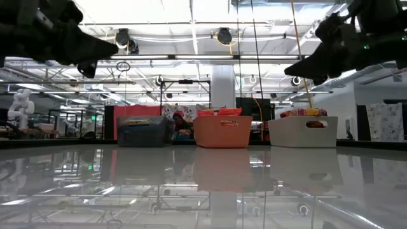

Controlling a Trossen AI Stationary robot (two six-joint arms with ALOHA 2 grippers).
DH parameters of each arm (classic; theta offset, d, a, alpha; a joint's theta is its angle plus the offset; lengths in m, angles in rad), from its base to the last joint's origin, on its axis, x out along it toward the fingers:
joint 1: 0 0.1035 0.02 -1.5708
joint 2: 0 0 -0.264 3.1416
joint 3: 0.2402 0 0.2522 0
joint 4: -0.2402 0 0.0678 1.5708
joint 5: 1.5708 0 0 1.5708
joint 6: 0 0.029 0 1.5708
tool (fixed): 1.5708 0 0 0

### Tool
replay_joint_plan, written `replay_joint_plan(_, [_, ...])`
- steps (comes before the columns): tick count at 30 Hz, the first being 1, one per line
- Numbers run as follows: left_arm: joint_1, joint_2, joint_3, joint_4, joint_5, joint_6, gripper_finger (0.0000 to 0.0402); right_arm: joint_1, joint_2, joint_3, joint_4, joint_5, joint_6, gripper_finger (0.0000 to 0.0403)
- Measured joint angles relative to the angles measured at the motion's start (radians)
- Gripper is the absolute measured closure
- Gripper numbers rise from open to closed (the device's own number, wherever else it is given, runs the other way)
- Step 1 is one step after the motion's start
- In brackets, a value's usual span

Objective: Sort Maruchan noodles
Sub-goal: Return to Home Position

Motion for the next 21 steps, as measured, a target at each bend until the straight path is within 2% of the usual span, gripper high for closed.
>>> replay_joint_plan(4, [-0.025,-0.048,-0.029,0.0,-0.007,0.007,0.0399,0.027,-0.029,-0.025,0.002,0.0,-0.013,0.0402])
replay_joint_plan(10, [-0.052,-0.086,-0.048,-0.002,-0.017,-0.009,0.0399,0.027,-0.086,-0.07,0.001,-0.002,-0.117,0.0403])
replay_joint_plan(19, [-0.062,-0.09,-0.048,-0.011,-0.018,0.102,0.04,0.027,-0.152,-0.137,0.0,-0.029,-0.133,0.0403])
replay_joint_plan(21, [-0.057,-0.09,-0.048,-0.029,-0.049,0.109,0.04,0.027,-0.163,-0.14,-0.006,-0.028,-0.138,0.0403])
